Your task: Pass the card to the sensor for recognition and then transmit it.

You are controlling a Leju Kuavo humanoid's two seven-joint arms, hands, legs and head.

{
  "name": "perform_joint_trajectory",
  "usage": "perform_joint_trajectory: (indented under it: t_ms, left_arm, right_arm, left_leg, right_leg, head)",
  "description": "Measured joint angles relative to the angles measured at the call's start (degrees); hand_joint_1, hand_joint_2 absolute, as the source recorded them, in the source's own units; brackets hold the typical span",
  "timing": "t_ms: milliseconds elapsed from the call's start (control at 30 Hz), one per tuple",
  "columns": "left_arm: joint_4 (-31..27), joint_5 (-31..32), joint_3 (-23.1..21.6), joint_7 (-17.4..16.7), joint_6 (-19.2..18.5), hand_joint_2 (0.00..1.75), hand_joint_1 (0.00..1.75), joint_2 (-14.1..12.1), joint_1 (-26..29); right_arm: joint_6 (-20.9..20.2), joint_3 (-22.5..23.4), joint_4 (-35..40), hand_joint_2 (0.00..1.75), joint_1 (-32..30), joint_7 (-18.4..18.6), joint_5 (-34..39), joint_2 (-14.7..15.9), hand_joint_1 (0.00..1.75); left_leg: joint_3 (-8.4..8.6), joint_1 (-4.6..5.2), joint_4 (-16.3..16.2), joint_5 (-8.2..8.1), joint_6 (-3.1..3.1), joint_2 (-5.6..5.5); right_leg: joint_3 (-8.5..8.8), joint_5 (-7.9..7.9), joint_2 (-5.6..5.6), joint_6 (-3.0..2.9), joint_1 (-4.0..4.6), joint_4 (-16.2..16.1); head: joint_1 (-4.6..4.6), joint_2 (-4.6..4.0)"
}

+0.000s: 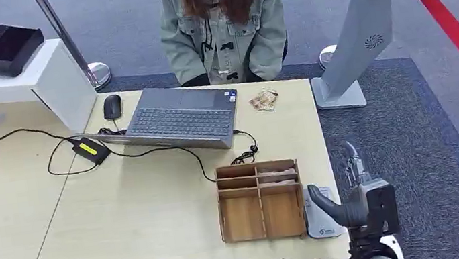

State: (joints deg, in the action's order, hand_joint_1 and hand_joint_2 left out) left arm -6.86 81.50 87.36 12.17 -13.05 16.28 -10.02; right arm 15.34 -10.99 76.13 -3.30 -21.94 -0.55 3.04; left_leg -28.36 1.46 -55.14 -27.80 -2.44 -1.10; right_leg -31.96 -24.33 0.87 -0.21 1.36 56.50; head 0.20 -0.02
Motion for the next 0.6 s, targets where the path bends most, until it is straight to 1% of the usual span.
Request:
perform_joint_trajectory:
  t_ms: [267, 300, 333, 367, 400, 600]
  left_arm:
    - [0.00, 0.26, 0.02, -0.68, -0.09, 0.00, 0.00, 0.00, -0.04]
    - [0.00, 0.26, 0.02, -0.81, -0.09, 0.00, 0.00, 0.00, -0.04]
    - [0.00, 0.28, 0.02, -0.94, -0.09, 0.00, 0.00, 0.00, -0.05]
    - [0.00, 0.33, 0.02, -1.07, -0.09, 0.00, 0.00, 0.00, -0.05]
    - [0.00, 0.39, 0.02, -1.20, -0.07, 0.00, 0.00, 0.00, -0.05]
    - [0.00, 0.72, 0.02, -1.92, 0.35, 0.00, 0.00, 0.00, -0.06]
  right_arm:
    - [-0.66, -0.04, -0.92, 1.75, 0.07, -0.46, -0.66, -1.44, 0.00]
    - [-0.70, -0.07, -1.03, 1.75, 0.14, -0.50, -0.74, -1.57, 0.10]
    - [-0.79, -0.07, -1.11, 1.75, 0.20, -0.50, -0.74, -1.73, 0.52]
    - [-0.85, -0.07, -1.11, 1.75, 0.26, -0.52, -0.74, -1.88, 0.75]
    - [-0.87, -0.07, -1.11, 1.75, 0.33, -0.54, -0.74, -1.99, 1.75]
    - [-1.03, -0.07, -1.18, 1.75, 0.42, -1.38, -0.39, -2.53, 1.75]
  left_leg:
    - [-0.02, 0.00, 0.00, 0.00, 0.00, -0.01]
    - [-0.03, 0.00, 0.00, 0.00, 0.00, -0.01]
    - [-0.04, 0.00, 0.00, 0.00, 0.00, -0.01]
    - [-0.04, 0.00, 0.00, 0.00, 0.00, -0.01]
    - [-0.04, 0.00, 0.00, 0.00, 0.00, -0.01]
    - [-0.04, 0.00, 0.00, 0.00, 0.00, -0.01]
  right_leg:
    - [0.00, 0.00, 0.00, 0.00, 0.00, 0.00]
    - [0.00, 0.00, 0.00, 0.00, 0.00, 0.00]
    - [0.00, 0.00, 0.00, 0.00, 0.00, 0.00]
    - [0.00, 0.00, 0.00, 0.00, 0.00, 0.00]
    - [0.00, 0.00, 0.00, 0.00, 0.00, 0.00]
    - [0.00, 0.00, 0.00, 0.00, 0.00, 0.00]
  head:
    - [-0.02, 0.00]
    - [-0.02, 0.00]
    - [-0.02, 0.00]
    - [-0.02, 0.00]
    - [-0.04, 0.00]
    - [-0.02, 0.00]
